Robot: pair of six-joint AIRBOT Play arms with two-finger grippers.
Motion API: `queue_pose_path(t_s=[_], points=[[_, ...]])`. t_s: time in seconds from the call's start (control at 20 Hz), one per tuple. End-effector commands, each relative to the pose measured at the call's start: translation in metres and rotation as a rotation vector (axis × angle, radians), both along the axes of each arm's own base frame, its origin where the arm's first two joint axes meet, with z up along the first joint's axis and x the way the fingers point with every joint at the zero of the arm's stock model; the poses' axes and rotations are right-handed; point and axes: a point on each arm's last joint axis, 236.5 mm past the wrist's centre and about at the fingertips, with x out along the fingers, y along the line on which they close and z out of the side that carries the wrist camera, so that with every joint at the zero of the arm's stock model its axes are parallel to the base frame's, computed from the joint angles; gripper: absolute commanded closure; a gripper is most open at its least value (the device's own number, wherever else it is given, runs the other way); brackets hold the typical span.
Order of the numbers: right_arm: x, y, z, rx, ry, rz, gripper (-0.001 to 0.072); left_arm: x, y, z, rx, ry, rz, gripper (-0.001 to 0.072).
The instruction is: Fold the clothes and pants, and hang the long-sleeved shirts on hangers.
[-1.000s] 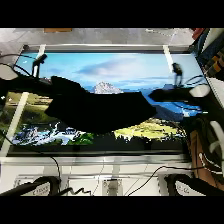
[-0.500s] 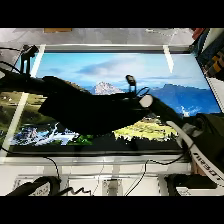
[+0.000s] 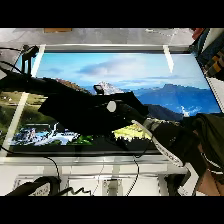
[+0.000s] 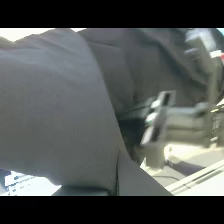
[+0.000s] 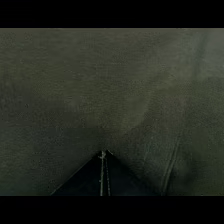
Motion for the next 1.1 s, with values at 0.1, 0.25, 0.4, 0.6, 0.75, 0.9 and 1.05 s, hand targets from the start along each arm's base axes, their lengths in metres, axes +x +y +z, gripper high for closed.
queue_pose_path(t_s=[0.1,0.25,0.4,0.6,0.75,0.9,1.05], points=[[0.005,-0.018,-0.016,-0.097,0.038,0.058,0.0694,-0.002,-0.054,-0.001,-0.132,0.034,-0.086,0.0697],[0.04,-0.107,-0.017,-0.273,0.031,0.043,0.0695,0.004,-0.117,0.001,-0.27,0.038,-0.155,0.0698],[0.087,-0.234,0.0,-0.448,0.023,-0.08,0.0694,0.011,-0.188,-0.016,-0.328,0.012,-0.201,0.0697],[0.109,-0.361,0.054,-0.443,0.054,-0.306,0.0694,0.037,-0.289,-0.051,-0.381,-0.138,-0.146,0.0691],[0.107,-0.429,0.079,-0.443,0.067,-0.43,0.0694,0.05,-0.338,-0.08,-0.395,-0.258,-0.072,0.057],[0.098,-0.475,0.079,-0.466,0.097,-0.472,0.0694,0.058,-0.349,-0.085,-0.398,-0.326,-0.034,-0.0006],[0.083,-0.502,0.064,-0.506,0.121,-0.404,0.0695,0.074,-0.33,-0.076,-0.401,-0.344,0.001,-0.0006]])
